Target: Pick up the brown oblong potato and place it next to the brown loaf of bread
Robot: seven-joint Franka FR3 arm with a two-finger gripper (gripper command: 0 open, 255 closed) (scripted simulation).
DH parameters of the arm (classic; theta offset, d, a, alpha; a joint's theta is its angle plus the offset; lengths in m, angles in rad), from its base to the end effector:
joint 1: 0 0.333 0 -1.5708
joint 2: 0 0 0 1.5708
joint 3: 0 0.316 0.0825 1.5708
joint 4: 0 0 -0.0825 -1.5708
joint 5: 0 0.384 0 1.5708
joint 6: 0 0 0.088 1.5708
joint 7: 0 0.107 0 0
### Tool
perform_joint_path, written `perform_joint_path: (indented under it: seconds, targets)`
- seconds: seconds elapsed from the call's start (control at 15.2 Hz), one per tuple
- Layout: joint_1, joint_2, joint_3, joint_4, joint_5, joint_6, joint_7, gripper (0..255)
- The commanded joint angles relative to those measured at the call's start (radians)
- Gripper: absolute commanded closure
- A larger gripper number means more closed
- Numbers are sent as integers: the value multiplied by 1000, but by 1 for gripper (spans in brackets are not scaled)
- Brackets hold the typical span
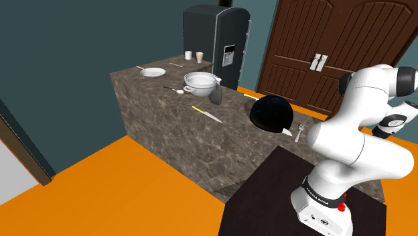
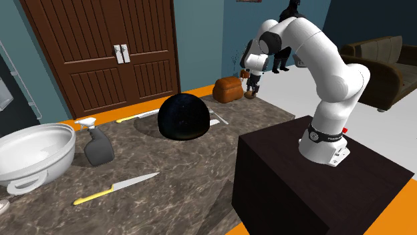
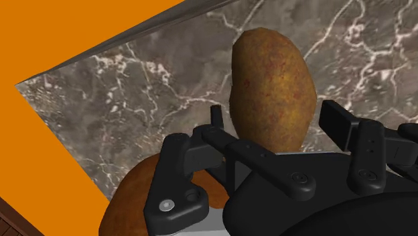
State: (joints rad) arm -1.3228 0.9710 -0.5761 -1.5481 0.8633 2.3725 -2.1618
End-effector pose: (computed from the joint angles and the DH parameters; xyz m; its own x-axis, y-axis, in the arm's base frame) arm -0.1591 -0.6805 0.1395 0.9862 -0.1329 0.0988 -0.1444 -0.9823 0.1194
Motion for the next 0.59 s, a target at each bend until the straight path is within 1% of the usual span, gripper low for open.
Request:
perform_joint_path:
  seconds: [0.0,0.26,0.53]
  targets:
    - [0,0,0,0,0,0,0,0]
    - [0,0,0,0,0,0,0,0]
    - [36,-102,-52,-62,-44,-48,13,0]
